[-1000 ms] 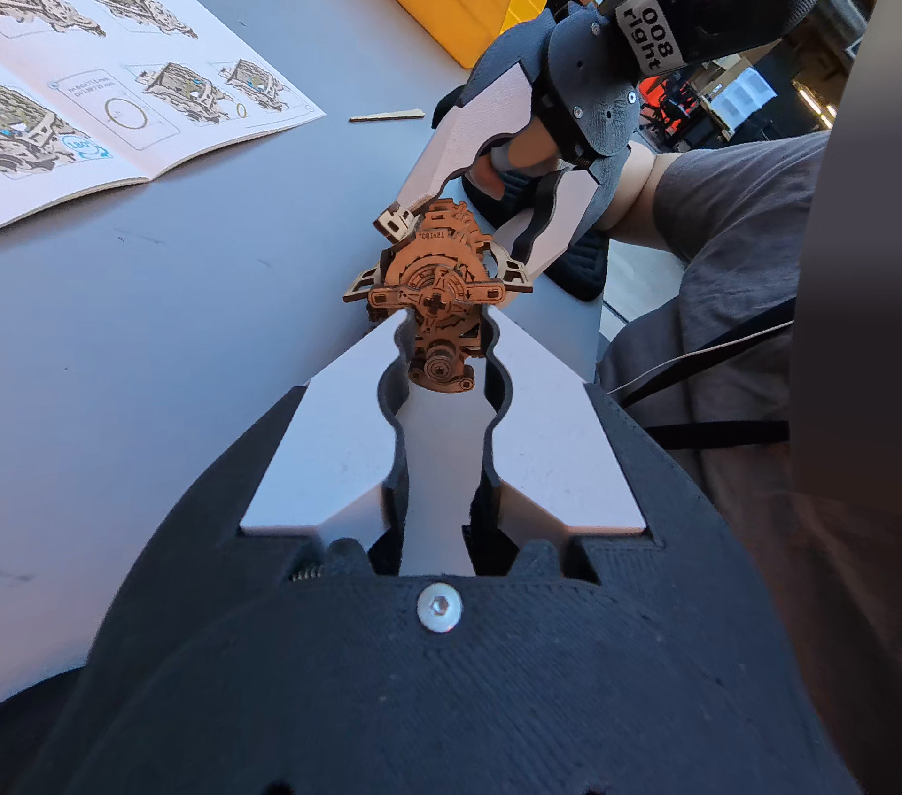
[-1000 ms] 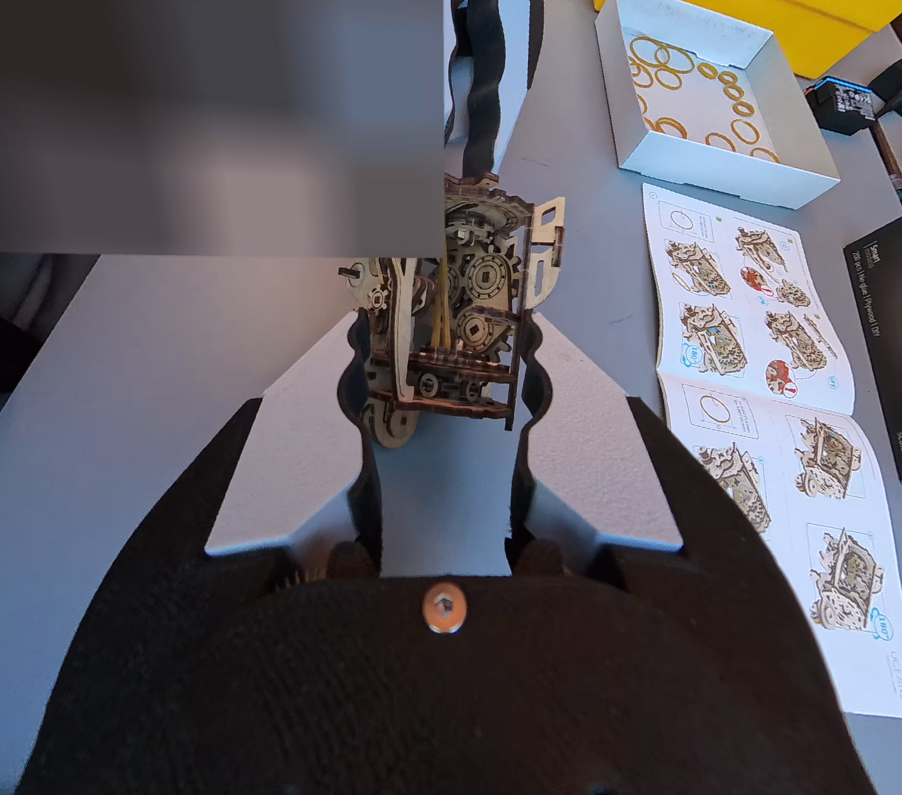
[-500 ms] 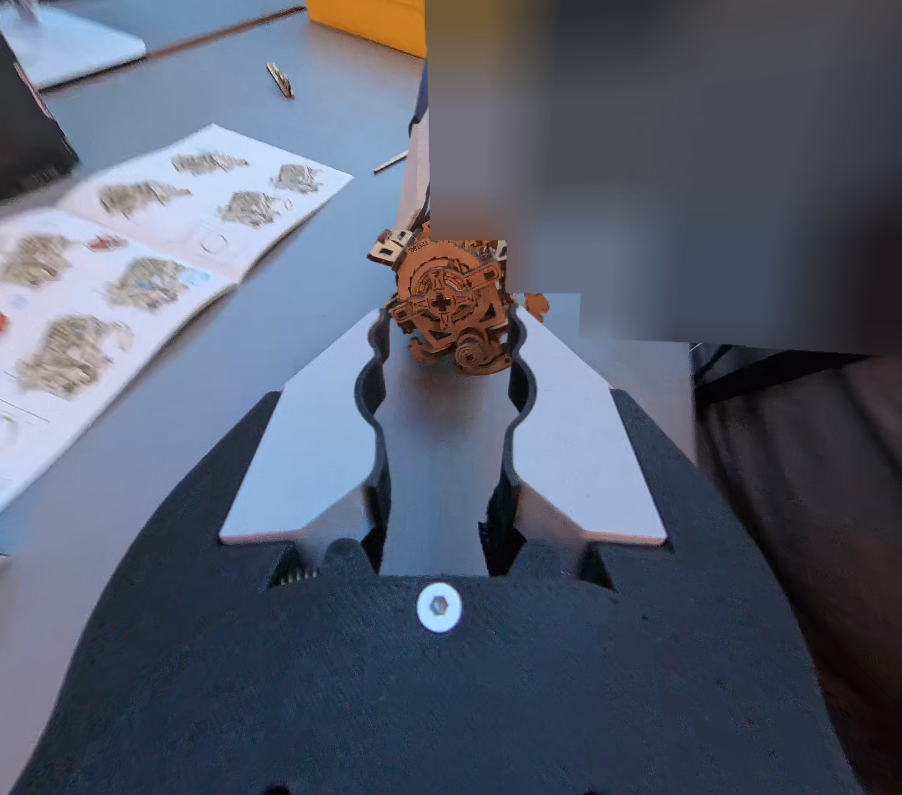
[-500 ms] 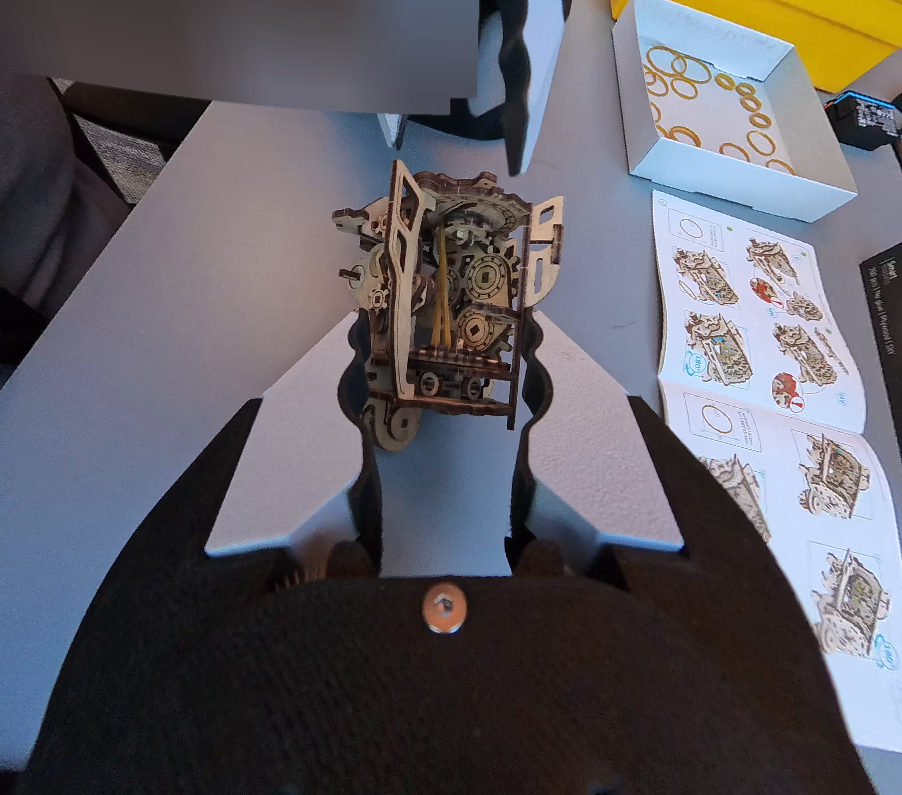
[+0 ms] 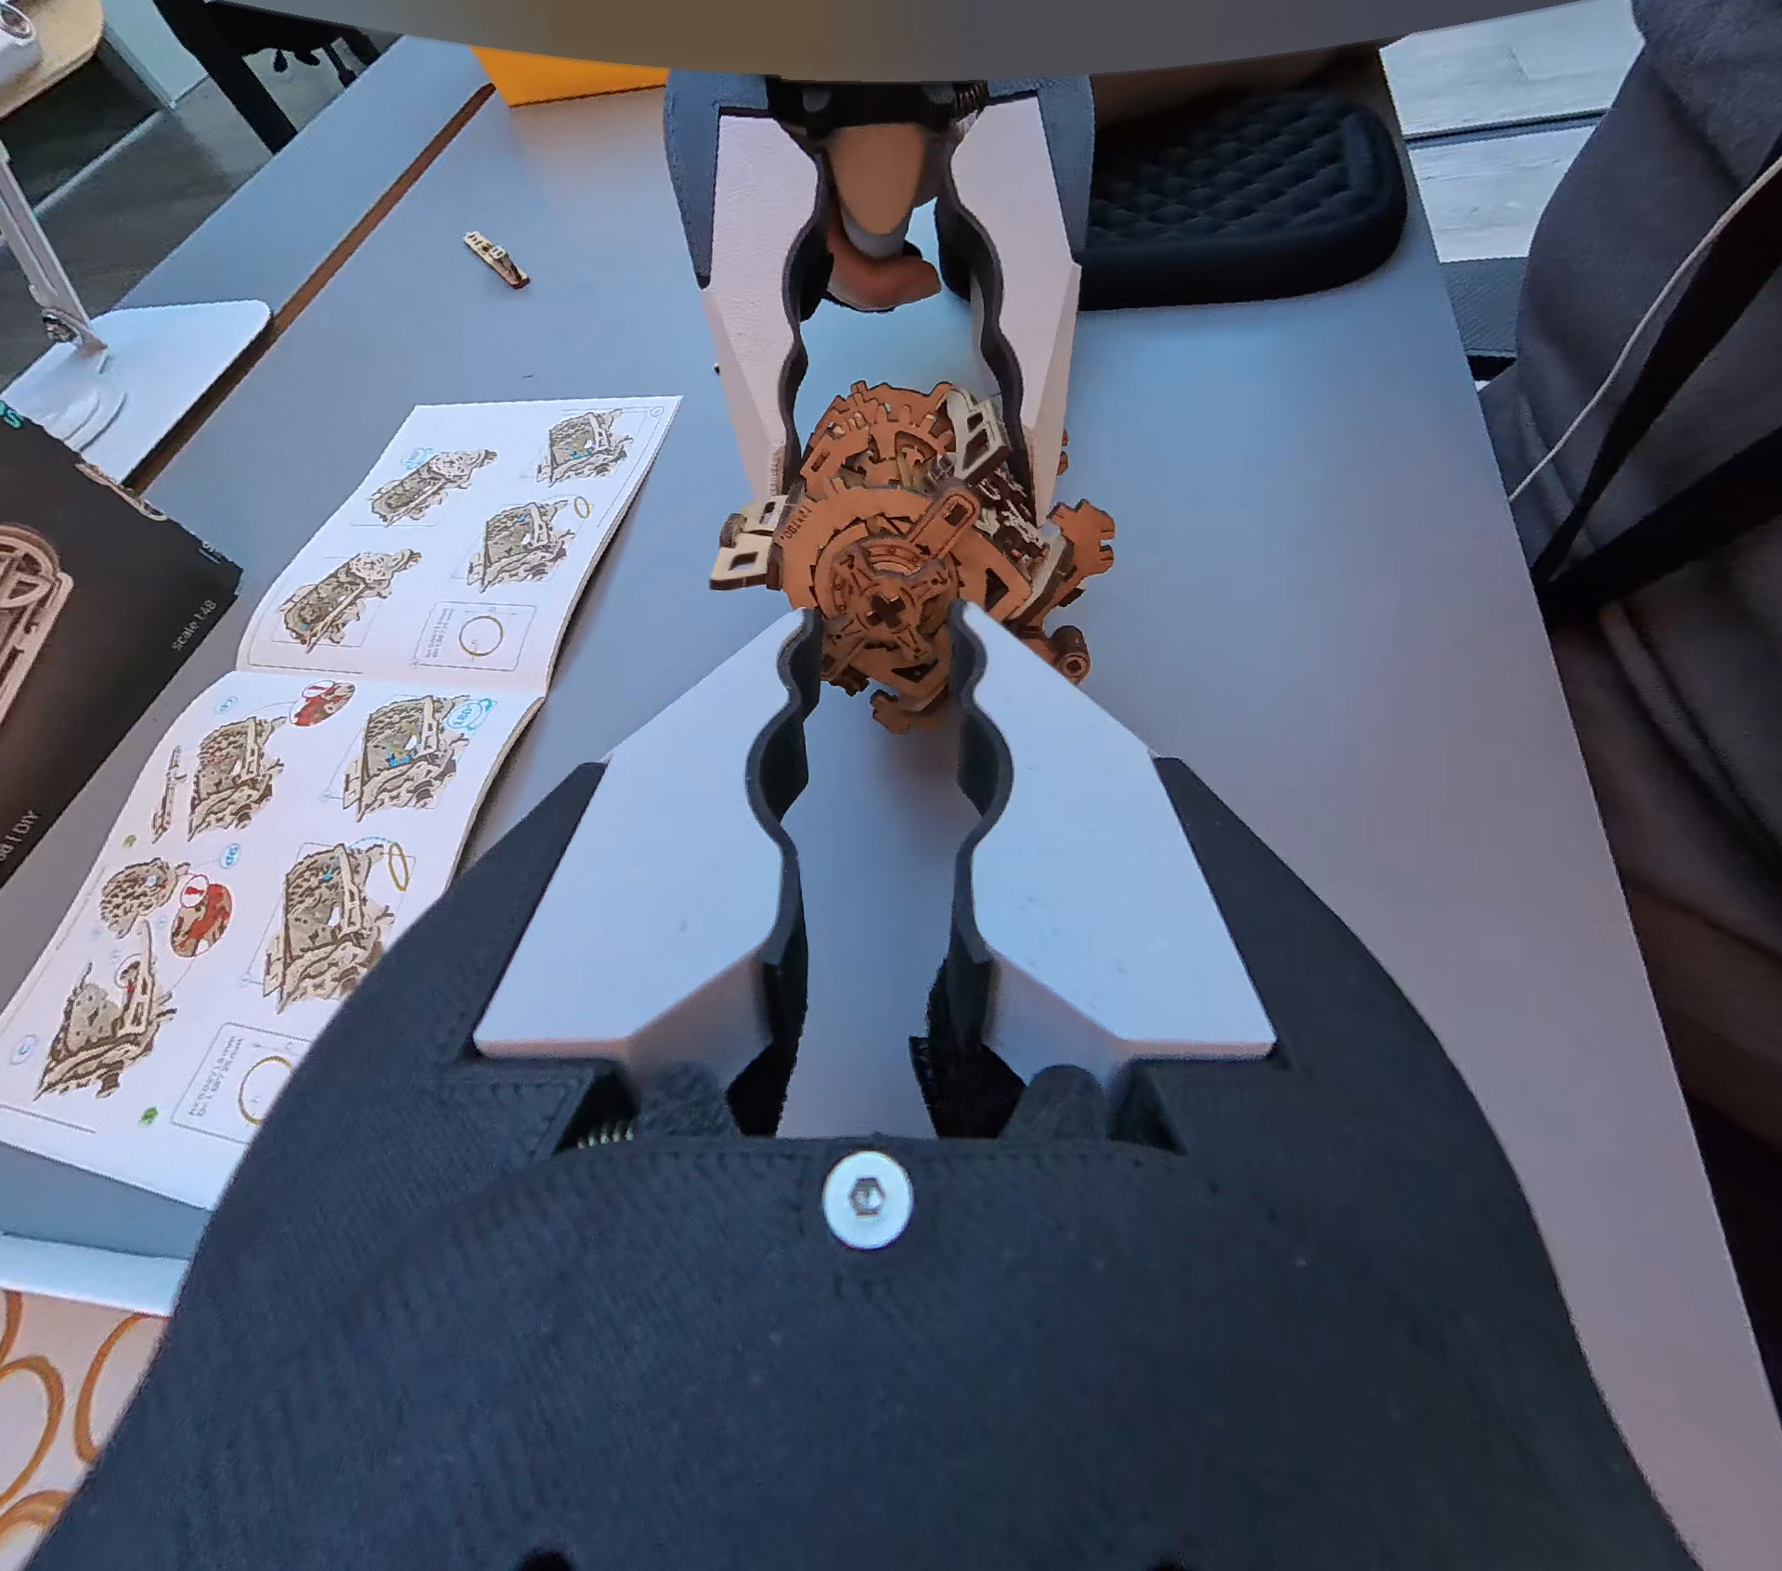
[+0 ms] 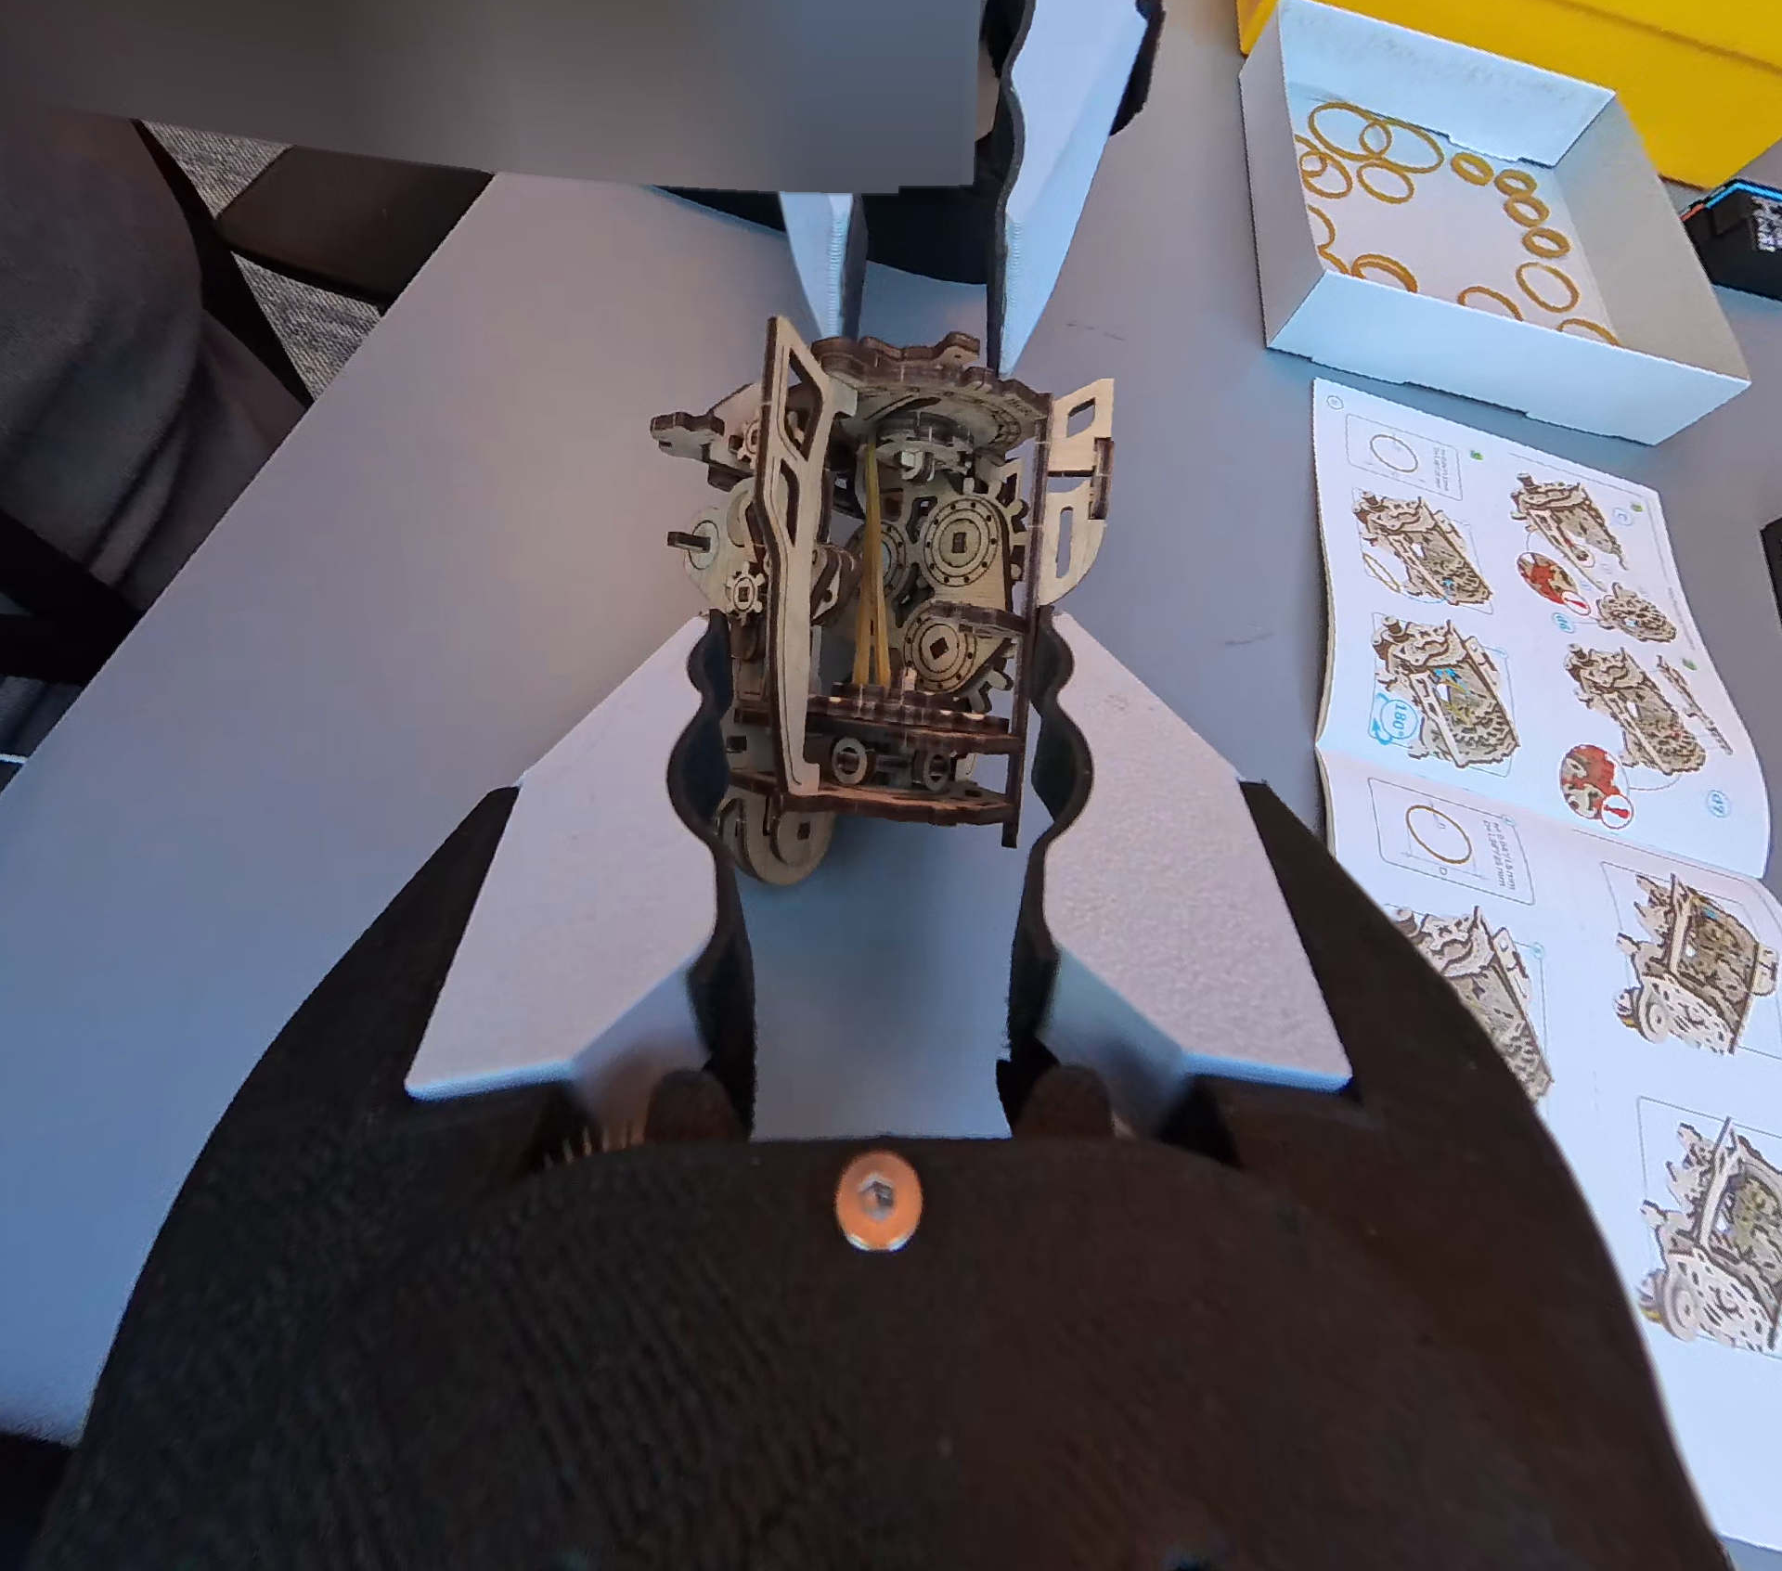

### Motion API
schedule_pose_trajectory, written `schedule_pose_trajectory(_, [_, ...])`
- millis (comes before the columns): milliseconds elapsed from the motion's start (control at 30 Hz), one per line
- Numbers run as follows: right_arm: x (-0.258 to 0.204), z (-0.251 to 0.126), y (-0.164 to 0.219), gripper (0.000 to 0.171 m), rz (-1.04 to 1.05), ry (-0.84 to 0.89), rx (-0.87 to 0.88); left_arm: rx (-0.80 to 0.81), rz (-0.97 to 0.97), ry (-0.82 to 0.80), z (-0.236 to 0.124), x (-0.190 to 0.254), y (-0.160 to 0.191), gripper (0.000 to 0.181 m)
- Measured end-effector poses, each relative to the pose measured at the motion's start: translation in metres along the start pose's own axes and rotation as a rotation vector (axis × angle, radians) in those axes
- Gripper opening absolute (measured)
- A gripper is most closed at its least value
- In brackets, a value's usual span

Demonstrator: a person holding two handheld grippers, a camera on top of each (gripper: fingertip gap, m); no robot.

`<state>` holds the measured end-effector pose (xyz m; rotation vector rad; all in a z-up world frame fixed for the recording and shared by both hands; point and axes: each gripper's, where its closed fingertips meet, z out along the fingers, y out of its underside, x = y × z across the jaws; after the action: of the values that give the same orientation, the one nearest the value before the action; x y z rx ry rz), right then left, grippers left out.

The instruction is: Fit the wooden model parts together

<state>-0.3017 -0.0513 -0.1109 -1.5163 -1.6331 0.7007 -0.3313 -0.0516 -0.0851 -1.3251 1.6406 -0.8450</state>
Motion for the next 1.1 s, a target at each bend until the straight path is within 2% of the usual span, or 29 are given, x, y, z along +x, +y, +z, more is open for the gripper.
schedule_pose_trajectory(133, [-0.0002,0.0002,-0.0003,0.062,-0.005,0.002,0.0,0.008,-0.006,0.008,0.0,-0.0022,-0.0002,0.018])
schedule_pose_trajectory(300, [-0.0009,0.0013,-0.0007,0.062,-0.016,0.007,-0.009,0.038,-0.04,0.045,-0.001,0.0001,0.0001,0.023])
schedule_pose_trajectory(633, [-0.0011,0.0012,-0.0011,0.062,-0.01,-0.003,0.0,0.044,0.059,0.042,0.0011,0.0049,-0.0018,0.018])
schedule_pose_trajectory(967, [-0.0002,0.001,-0.0016,0.061,-0.013,0.024,-0.003,0.093,-0.133,0.075,0.0011,0.0016,-0.0025,0.019])
schedule_pose_trajectory(1100, [-0.001,0.002,-0.0024,0.061,-0.017,0.035,-0.008,0.1,-0.152,0.05,-0.0001,0.0023,-0.0022,0.019])
